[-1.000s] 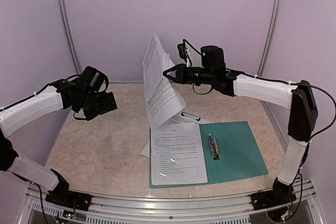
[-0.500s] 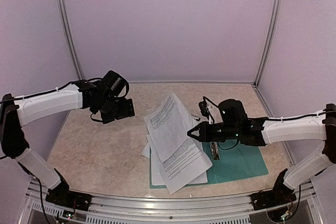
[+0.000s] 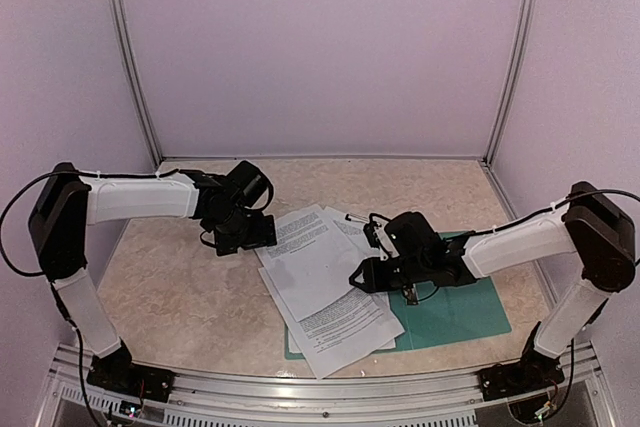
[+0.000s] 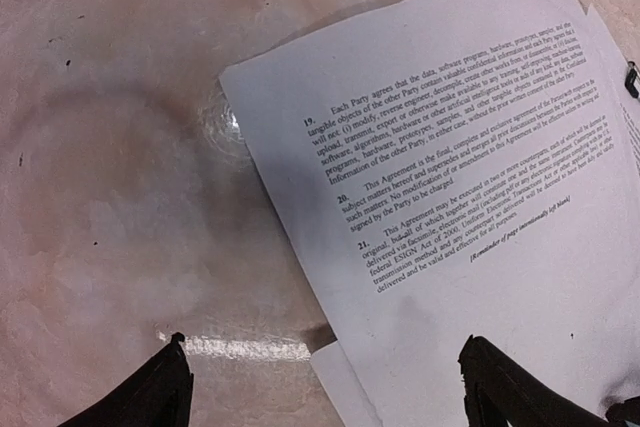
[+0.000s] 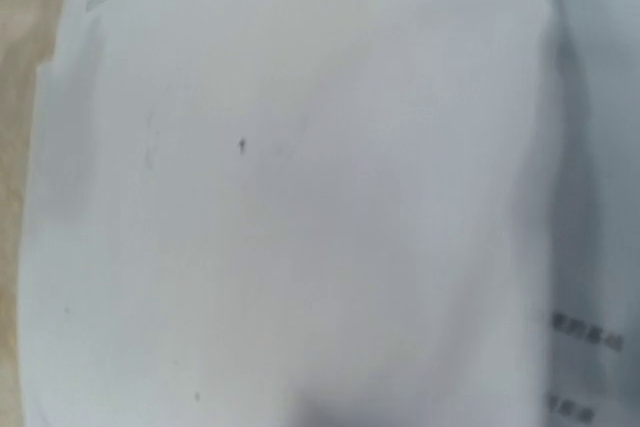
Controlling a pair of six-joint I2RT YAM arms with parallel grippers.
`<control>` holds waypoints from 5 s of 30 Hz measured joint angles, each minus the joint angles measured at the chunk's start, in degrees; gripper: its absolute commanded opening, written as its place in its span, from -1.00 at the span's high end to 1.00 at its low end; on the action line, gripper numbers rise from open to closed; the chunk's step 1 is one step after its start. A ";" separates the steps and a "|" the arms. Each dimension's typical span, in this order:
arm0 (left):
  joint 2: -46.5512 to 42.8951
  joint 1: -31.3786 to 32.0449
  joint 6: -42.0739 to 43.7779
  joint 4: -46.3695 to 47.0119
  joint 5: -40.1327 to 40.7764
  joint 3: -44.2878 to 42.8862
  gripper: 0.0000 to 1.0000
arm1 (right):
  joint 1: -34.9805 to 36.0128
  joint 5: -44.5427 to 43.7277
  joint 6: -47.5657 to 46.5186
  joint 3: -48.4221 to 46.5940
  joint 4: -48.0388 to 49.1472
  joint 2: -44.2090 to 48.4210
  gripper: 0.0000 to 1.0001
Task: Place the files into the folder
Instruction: Place the file in the folder with some files, then move the folder with some files.
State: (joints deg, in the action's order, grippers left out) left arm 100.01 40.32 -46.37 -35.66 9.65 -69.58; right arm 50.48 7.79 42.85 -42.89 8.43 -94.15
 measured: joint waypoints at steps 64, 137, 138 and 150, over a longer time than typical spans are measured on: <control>0.39 -2.34 3.67 2.99 -3.39 -1.81 -0.79 | -4.66 -12.48 -1.18 -2.38 -0.74 -2.25 0.07; -2.19 -0.35 5.55 0.04 -0.61 -1.27 -0.80 | 22.10 -33.88 32.04 16.59 -14.45 24.94 1.00; -2.19 -0.35 5.57 0.04 -0.59 -1.27 -0.80 | 22.10 -33.88 32.02 16.52 -14.14 24.20 1.00; -2.19 -0.35 5.77 0.04 -0.61 -1.25 -0.80 | 22.12 -32.96 31.32 15.28 -10.99 19.10 1.00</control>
State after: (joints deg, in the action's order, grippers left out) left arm 97.82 39.97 -40.60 -35.62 9.04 -70.83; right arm 72.60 -25.17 74.17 -27.62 -2.57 -75.05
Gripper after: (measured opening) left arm 0.899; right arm 0.003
